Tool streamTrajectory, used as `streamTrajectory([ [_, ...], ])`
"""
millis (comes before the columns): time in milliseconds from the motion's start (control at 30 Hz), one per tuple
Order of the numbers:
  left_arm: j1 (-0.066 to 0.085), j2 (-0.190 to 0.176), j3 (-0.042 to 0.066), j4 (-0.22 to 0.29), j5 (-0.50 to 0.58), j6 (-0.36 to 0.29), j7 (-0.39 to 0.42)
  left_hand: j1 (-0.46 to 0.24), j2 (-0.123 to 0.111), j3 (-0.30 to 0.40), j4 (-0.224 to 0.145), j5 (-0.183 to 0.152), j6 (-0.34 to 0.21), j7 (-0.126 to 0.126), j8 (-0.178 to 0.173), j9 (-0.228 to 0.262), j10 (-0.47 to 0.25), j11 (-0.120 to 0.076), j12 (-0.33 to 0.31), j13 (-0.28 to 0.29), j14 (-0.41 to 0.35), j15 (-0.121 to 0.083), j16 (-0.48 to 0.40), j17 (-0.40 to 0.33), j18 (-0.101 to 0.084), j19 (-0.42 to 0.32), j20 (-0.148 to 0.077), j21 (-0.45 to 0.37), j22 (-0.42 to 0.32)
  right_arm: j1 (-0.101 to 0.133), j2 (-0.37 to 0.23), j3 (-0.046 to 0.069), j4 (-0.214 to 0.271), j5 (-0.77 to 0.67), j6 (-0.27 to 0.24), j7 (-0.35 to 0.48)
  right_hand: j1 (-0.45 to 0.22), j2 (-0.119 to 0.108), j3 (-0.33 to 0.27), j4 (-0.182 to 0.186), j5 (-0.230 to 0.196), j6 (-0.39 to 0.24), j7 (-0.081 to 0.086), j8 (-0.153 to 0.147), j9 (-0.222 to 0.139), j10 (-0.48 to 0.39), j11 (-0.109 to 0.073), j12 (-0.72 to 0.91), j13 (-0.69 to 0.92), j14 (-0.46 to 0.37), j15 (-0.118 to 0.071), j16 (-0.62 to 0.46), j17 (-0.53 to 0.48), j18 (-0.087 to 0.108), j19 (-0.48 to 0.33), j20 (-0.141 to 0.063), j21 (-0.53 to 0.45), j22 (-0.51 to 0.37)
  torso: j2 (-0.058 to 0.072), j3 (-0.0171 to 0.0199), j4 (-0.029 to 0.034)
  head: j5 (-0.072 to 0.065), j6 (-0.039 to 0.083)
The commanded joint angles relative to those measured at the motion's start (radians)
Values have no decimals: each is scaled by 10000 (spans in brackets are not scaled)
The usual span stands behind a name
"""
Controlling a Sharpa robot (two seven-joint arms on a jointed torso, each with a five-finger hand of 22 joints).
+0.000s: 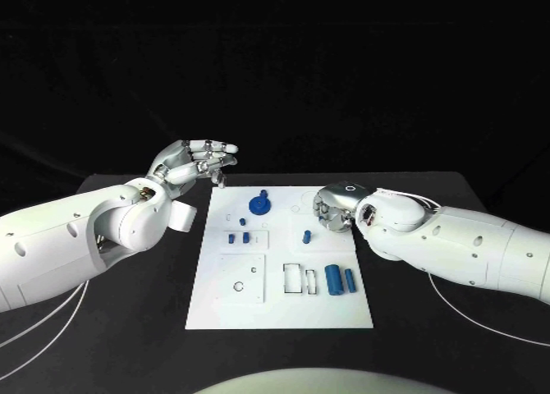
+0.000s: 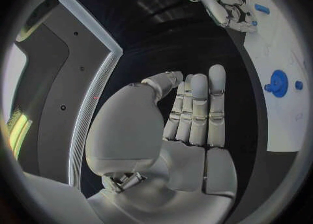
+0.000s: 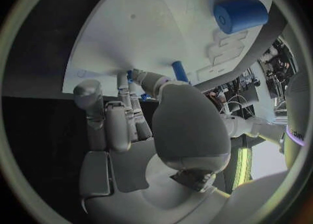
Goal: Assemble the parts on the task board
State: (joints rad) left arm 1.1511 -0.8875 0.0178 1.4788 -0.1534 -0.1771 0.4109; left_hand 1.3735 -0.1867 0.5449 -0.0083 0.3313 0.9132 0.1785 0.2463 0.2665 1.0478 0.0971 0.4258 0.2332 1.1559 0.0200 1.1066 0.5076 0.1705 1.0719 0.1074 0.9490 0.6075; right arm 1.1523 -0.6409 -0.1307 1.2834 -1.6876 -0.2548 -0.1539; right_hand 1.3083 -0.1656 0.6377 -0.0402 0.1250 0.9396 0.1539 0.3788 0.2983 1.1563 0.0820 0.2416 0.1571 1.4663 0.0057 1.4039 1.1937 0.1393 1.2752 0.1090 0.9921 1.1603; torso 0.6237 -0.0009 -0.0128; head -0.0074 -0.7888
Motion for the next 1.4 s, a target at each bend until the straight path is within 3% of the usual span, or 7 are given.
streamTrajectory([
  [33, 4, -7, 9, 12, 75, 184, 26, 1, 62, -25, -44, 42, -70, -26, 46, -14, -64, 11, 53, 14, -59, -18, 14, -12, 138, -51, 2, -61, -15, -89, 26, -46, 17, -244, 622, -200, 24, 156, -33, -126, -21, 176, -59, 73, 32, 231, -95, 95, 130, 288, -102, 68, 45, -142, 92, -79, 180, 135, -3, -7, -5, -3, -14],
  [333, 5, -22, 9, 17, 75, 202, -46, 1, 57, -30, -52, 39, -76, -23, 50, -16, -96, 17, 60, 17, -62, -13, 20, -13, 138, -51, 6, -63, -16, -123, 40, -68, 70, -676, 1266, -691, 72, 220, -25, -239, 82, 283, -105, 104, 57, 341, -150, 86, 215, 293, -154, 66, 35, -156, 128, -135, 248, 202, -12, -3, 3, -29, -43],
  [800, 5, -20, 9, 30, 75, 141, -150, -13, 52, -40, -95, 44, -167, 31, 78, -43, -438, 96, 75, 16, -116, 42, 62, -29, 137, -61, 48, -74, -14, -134, 114, -156, 188, -1434, 1831, -1162, -96, 63, -102, -317, -135, 193, -67, -15, 20, 270, -105, -88, 266, 294, -128, 67, 49, -167, 101, -138, 227, 227, -18, -4, 5, -67, -53],
  [1000, 5, -19, 9, 32, 75, 134, -175, -16, 49, -37, -104, 45, -186, 43, 87, -48, -509, 112, 71, 8, -129, 54, 72, -32, 137, -65, 58, -75, -13, -147, 120, -176, 236, -1555, 1615, -1219, -31, 133, -12, -387, -88, 261, -85, -13, 25, 334, -126, -121, 305, 308, -139, 90, 93, -195, 179, -141, 376, 347, -11, -4, -7, -45, -56],
  [1233, 5, -17, 9, 26, 75, 112, -190, -16, 53, -34, -105, 47, -190, 47, 91, -49, -530, 117, 70, 6, -132, 58, 75, -33, 137, -66, 61, -75, -13, -177, 78, -183, 307, -1607, 869, -1280, 22, 357, 131, -492, 71, 508, -144, 62, 75, 557, -192, -146, 424, 357, -196, 160, 196, -271, 404, -187, 795, 673, -15, 0, -4, -47, -47],
  [1400, 5, -17, 9, 18, 75, 92, -197, -16, 55, -33, -106, 47, -192, 49, 94, -49, -541, 119, 69, 4, -134, 60, 77, -34, 138, -66, 63, -75, -12, -187, 35, -183, 372, -1616, 302, -1304, 18, 383, 145, -500, 82, 539, -153, 72, 84, 586, -200, -151, 439, 367, -203, 177, 225, -283, 436, -194, 857, 721, -11, 1, -8, -43, -39],
])
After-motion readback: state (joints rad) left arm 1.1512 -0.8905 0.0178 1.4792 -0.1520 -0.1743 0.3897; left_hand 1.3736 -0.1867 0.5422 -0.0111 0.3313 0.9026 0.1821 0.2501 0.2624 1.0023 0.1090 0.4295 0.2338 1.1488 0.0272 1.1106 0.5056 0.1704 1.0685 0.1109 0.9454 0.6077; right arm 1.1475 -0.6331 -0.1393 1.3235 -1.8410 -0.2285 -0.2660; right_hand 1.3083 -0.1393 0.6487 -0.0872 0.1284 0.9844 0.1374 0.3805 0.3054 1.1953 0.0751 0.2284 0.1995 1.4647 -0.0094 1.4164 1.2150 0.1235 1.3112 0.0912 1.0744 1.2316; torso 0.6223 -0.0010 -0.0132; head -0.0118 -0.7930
